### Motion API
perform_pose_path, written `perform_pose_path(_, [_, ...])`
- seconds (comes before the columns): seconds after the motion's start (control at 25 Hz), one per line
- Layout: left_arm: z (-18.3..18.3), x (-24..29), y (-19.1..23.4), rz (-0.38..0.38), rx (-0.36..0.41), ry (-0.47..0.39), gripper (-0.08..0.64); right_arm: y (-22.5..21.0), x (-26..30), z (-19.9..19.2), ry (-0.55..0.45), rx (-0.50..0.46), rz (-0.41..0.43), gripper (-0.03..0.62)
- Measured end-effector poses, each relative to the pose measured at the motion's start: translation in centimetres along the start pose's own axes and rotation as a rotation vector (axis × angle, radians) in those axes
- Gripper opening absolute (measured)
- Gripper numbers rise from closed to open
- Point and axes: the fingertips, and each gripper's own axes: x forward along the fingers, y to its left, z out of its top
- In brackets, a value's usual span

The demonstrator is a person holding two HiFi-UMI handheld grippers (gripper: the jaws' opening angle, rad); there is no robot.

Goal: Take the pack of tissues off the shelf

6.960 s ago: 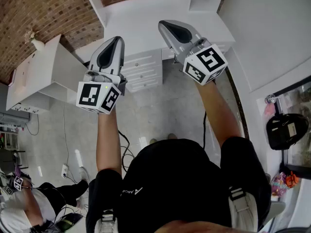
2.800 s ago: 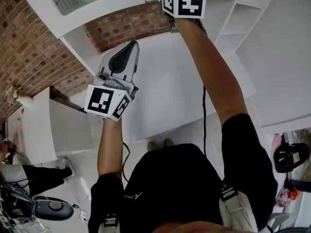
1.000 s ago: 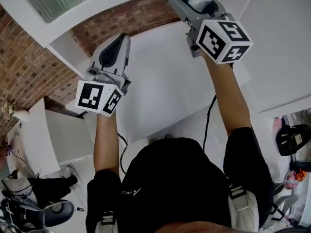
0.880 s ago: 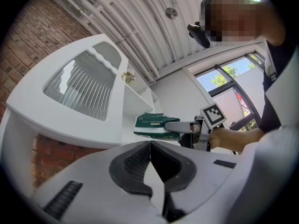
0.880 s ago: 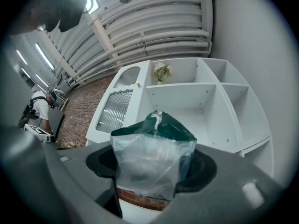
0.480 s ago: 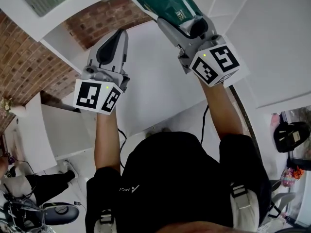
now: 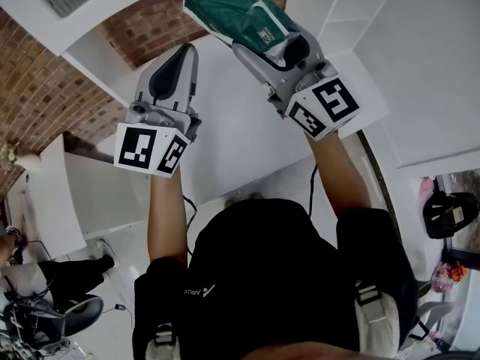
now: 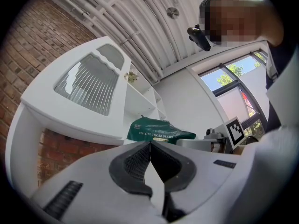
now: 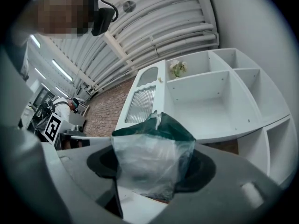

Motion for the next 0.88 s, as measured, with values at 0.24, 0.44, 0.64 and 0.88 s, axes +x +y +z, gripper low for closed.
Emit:
perform_pose_path(0.24, [-0.4, -0.1, 0.1, 0.007, 0.001, 0.011, 0.000, 0.7, 0.2, -1.1, 0.002, 0.015, 0.025, 0.311])
perform_pose_path(0.44, [-0.7, 0.0, 0.2, 0.008, 0.002, 0.017, 0.000, 0.7, 0.2, -1.8, 0.011, 0.029, 0.035, 0.311])
perform_pose_path(0.64, [-1.0, 0.0, 0.1, 0.009, 0.002, 0.023, 0.000, 0.8, 0.1, -2.2, 0.017, 0.032, 0.039, 0.311])
perform_pose_path(0.88, [-0.9, 0.1, 0.2, 0.008, 0.005, 0.022, 0.000, 0.8, 0.1, -2.1, 0.017, 0.032, 0.042, 0.311])
